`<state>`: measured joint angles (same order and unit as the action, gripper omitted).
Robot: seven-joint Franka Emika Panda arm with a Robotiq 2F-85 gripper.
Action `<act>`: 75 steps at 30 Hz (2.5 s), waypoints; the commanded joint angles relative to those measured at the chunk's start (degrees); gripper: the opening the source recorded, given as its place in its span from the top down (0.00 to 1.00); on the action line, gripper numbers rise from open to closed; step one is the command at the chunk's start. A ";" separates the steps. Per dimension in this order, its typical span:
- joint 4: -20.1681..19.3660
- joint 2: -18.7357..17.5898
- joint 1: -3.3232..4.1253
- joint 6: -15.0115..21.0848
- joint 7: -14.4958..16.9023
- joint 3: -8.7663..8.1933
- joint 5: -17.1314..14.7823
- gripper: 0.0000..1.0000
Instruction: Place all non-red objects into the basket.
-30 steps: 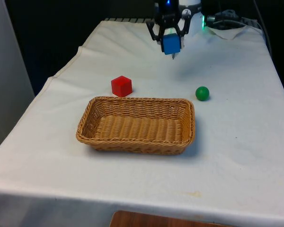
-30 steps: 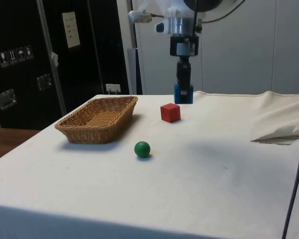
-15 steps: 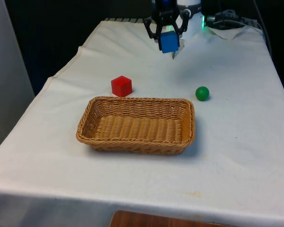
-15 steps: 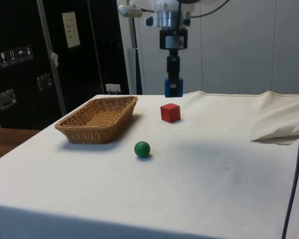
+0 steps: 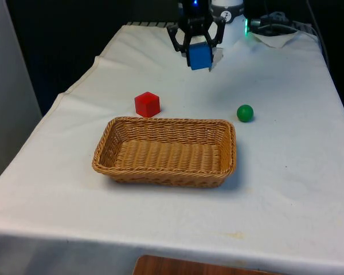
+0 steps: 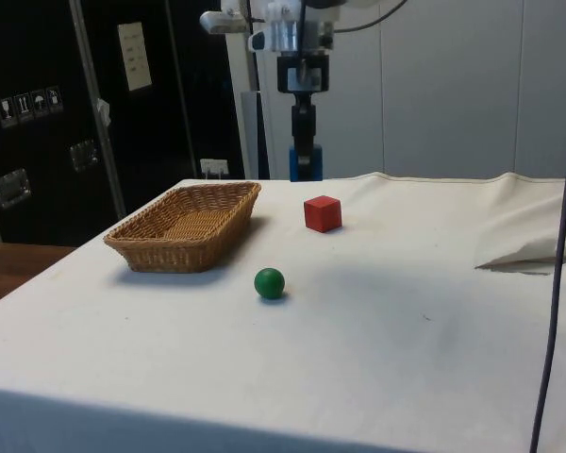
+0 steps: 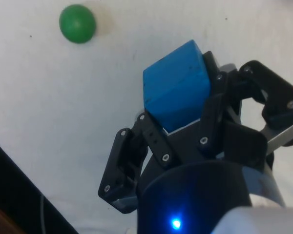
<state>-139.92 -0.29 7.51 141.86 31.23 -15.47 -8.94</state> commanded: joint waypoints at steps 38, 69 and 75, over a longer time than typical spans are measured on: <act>16.39 -12.66 -0.34 -2.69 -2.81 0.40 -0.46 0.97; 36.10 -27.79 -2.01 -8.02 1.95 0.34 -10.20 0.97; 39.30 -30.42 -2.41 -8.82 2.52 0.34 -11.75 0.97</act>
<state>-100.67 -30.77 5.61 133.56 33.46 -15.64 -20.45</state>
